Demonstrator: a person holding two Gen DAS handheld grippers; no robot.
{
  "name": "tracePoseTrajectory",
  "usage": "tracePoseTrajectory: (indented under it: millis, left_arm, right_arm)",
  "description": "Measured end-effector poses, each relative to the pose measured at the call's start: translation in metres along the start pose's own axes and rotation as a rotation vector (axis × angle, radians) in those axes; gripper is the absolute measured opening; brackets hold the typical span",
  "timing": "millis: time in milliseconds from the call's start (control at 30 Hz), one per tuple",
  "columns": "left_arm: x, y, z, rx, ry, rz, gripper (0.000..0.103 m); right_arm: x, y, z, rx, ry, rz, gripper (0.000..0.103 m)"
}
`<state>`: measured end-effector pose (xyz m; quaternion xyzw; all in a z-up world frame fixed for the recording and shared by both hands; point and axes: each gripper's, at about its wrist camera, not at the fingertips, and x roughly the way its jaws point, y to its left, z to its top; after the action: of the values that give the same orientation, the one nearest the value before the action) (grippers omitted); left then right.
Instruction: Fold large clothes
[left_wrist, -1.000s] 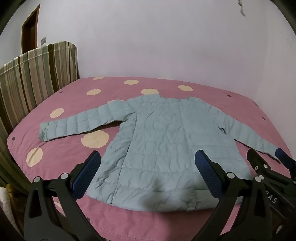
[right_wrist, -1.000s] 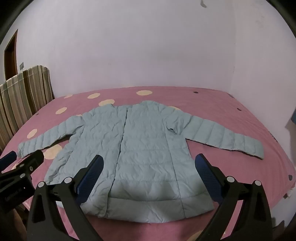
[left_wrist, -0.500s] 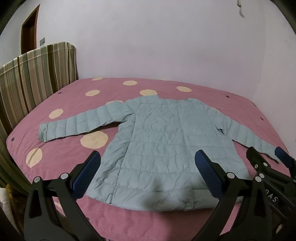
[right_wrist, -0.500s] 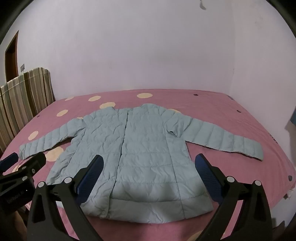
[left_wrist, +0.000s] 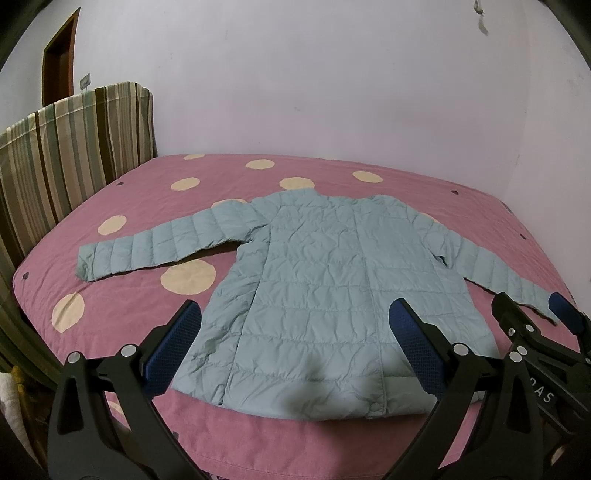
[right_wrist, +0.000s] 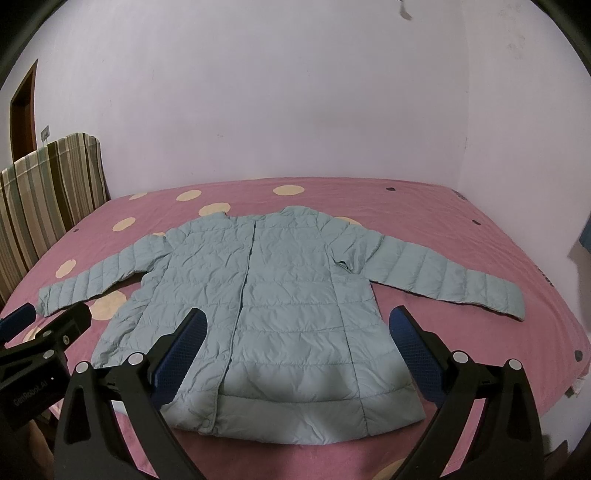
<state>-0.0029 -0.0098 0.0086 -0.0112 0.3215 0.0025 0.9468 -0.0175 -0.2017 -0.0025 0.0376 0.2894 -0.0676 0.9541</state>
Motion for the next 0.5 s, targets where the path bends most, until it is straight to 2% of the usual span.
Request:
tracePoseTrajectory:
  millis: [500]
  left_arm:
    - [0.001, 0.003, -0.0077, 0.001, 0.007, -0.007, 0.101]
  right_arm:
    - [0.0004, 0.0, -0.001, -0.004, 0.002, 0.0, 0.098]
